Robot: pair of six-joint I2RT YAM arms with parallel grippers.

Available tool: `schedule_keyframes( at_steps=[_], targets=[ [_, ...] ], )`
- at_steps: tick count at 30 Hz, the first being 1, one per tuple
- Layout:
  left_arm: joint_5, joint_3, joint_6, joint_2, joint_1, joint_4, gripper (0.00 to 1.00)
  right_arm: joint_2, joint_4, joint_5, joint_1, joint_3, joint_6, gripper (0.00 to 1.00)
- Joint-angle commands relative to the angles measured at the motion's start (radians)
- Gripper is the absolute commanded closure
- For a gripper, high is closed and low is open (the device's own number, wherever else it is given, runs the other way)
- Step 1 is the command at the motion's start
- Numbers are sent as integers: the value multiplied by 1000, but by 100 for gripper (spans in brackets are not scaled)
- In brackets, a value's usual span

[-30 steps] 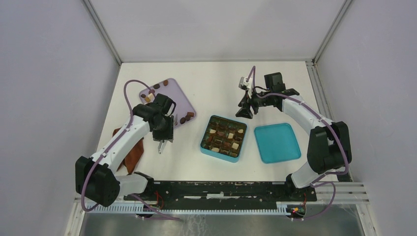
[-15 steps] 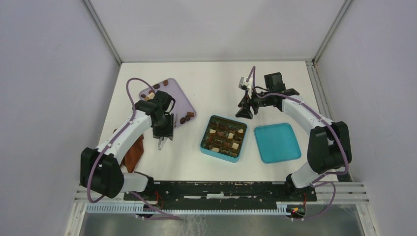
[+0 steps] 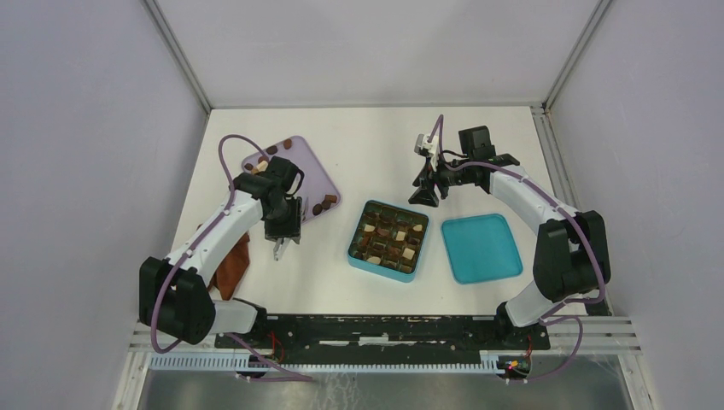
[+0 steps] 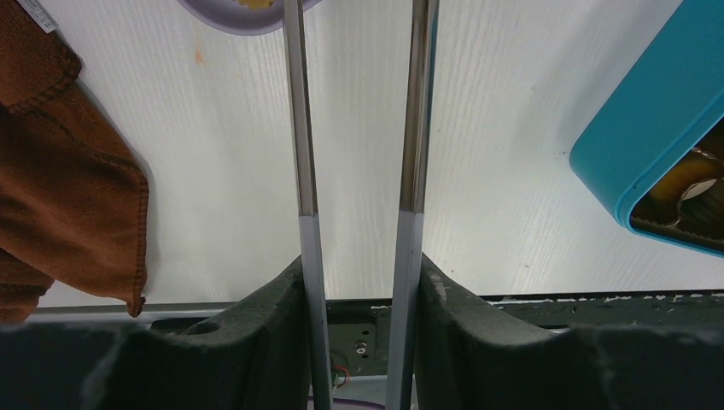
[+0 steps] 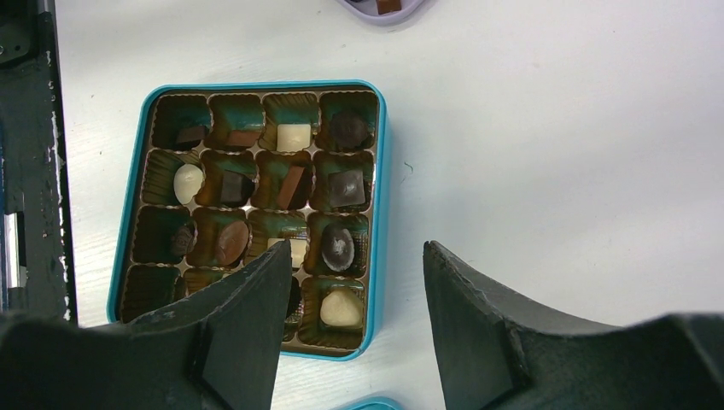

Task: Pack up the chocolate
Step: Pick up the fake chocolate from the plate.

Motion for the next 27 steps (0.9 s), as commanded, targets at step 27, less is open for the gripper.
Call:
schedule_keyframes(
  at_steps=[27],
  targets=[
    [41,-7,21,2,4,-17,57,9,-4,-32,5,12,-21,37]
  ],
)
